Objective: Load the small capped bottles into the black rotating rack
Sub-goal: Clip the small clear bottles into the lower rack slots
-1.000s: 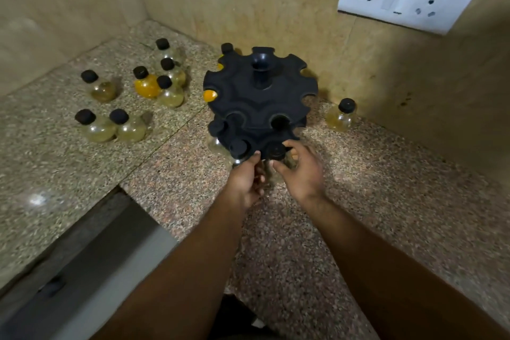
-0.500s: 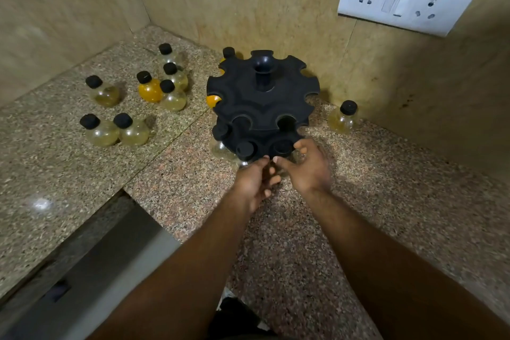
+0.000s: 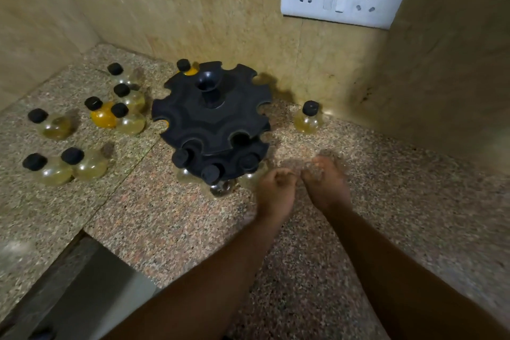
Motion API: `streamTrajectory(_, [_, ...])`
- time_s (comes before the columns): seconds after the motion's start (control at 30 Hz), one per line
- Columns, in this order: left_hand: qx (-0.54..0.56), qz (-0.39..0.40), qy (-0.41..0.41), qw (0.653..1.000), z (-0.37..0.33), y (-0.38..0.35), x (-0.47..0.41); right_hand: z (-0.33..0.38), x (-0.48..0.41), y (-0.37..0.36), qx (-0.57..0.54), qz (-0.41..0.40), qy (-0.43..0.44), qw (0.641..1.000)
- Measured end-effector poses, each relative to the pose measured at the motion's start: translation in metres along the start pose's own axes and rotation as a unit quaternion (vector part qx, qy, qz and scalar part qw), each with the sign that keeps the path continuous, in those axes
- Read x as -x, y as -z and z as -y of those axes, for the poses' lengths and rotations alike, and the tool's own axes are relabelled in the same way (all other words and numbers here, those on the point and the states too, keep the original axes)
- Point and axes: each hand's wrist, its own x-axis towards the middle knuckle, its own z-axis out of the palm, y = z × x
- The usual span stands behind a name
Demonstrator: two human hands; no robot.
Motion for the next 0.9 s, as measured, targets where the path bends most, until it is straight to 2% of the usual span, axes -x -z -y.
streamTrajectory(0.13, [-0.07,0.027,-0.069,0.995,-0.014,-0.031,-0.025,-0.027,-0.025,0.013,0.085,0.015,-0.055,0.995])
streamTrajectory(0.33, [-0.187,0.032,-0.129,0.973,-0.025,-0.066,-0.076,-0.04,-0.069,0.017,0.226,0.115,-0.105,0.962])
streamTrajectory(0.47, [-0.253,0.029,-0.124,0.959,-0.032,-0.083,-0.107,-0.039,-0.081,0.002,0.261,0.139,-0.107,0.949])
streamTrajectory(0.6, [-0.296,0.018,-0.2,0.934,-0.038,-0.097,-0.128,-0.047,-0.079,-0.004,0.274,0.123,-0.091,0.949])
streamTrajectory(0.8, [-0.289,-0.02,-0.27,0.918,-0.049,-0.105,-0.153,-0.052,-0.078,-0.009,0.278,0.117,-0.084,0.95])
streamTrajectory(0.9, [-0.281,-0.031,-0.269,0.921,-0.053,-0.103,-0.156,-0.052,-0.079,-0.006,0.281,0.125,-0.087,0.947])
